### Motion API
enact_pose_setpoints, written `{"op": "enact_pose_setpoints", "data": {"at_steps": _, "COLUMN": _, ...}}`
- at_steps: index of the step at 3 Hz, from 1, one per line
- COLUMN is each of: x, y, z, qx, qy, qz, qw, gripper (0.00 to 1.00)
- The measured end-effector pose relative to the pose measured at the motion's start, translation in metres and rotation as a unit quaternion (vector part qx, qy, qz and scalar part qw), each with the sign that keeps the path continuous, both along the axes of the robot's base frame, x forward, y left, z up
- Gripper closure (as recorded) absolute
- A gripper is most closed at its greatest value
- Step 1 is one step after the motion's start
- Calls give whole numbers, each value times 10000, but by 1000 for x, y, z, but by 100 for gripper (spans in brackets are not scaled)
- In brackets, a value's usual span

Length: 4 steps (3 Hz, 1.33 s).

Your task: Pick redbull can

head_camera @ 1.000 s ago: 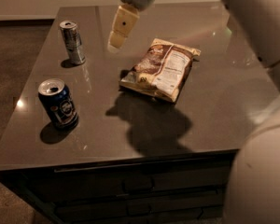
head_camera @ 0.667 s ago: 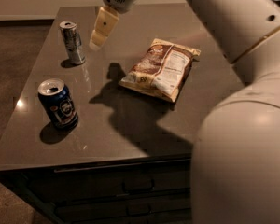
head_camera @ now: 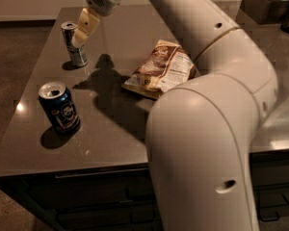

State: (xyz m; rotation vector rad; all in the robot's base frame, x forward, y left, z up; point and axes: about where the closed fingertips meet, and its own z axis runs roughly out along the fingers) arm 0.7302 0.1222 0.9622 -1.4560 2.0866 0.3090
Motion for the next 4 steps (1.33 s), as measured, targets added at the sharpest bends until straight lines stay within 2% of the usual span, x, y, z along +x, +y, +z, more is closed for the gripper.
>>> {"op": "enact_pose_setpoints", "data": {"at_steps": 2, "x": 15, "y": 39, "z": -13, "qx": 82, "qy": 165, "qz": 68, "qw": 9998, "gripper": 0}}
{"op": "enact_pose_setpoints", "data": {"at_steps": 4, "x": 19, "y": 65, "z": -19, "qx": 166, "qy": 328, "qz": 105, "qw": 9993, "gripper": 0}}
